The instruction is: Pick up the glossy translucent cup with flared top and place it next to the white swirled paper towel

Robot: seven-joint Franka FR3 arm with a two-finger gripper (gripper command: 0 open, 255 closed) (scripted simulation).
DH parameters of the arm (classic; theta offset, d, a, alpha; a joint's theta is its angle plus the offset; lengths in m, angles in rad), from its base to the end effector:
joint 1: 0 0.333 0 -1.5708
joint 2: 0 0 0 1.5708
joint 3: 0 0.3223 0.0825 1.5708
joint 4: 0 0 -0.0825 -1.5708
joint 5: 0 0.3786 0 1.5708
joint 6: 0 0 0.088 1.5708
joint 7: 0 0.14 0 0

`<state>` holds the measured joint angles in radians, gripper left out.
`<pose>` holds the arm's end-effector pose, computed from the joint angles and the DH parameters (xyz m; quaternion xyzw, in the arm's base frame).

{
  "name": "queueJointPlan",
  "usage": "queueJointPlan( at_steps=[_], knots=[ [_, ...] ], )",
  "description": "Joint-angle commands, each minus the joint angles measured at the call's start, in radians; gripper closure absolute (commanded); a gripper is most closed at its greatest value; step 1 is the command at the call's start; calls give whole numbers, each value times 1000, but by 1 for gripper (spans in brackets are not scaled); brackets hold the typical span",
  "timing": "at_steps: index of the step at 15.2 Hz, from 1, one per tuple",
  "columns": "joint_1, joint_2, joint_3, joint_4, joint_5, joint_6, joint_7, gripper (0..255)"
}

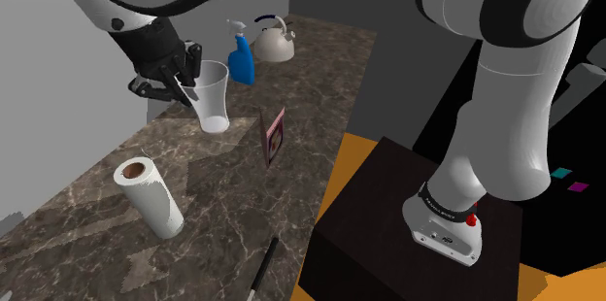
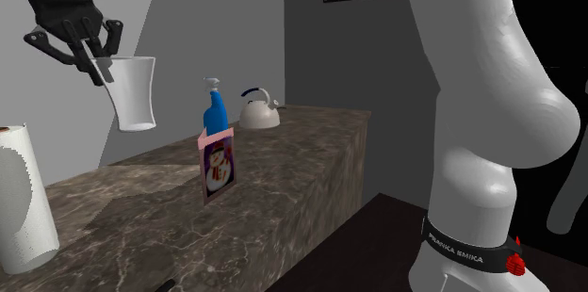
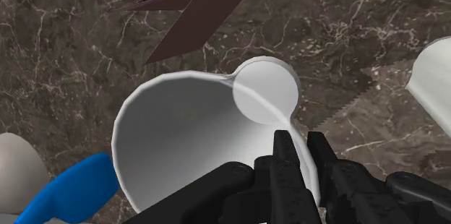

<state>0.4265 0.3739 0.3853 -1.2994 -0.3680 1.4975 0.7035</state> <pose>0.5053 0.3975 0.5099 0.9895 0.0470 0.0239 0.1346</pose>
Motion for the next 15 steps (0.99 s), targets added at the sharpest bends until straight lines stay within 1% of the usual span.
queueJointPlan(
  at_steps=[1, 15],
  knots=[
    [-6, -8, 0, -41, 3, 34, 7, 255],
    [-26, -6, -5, -226, -4, 214, 51, 255]
  ],
)
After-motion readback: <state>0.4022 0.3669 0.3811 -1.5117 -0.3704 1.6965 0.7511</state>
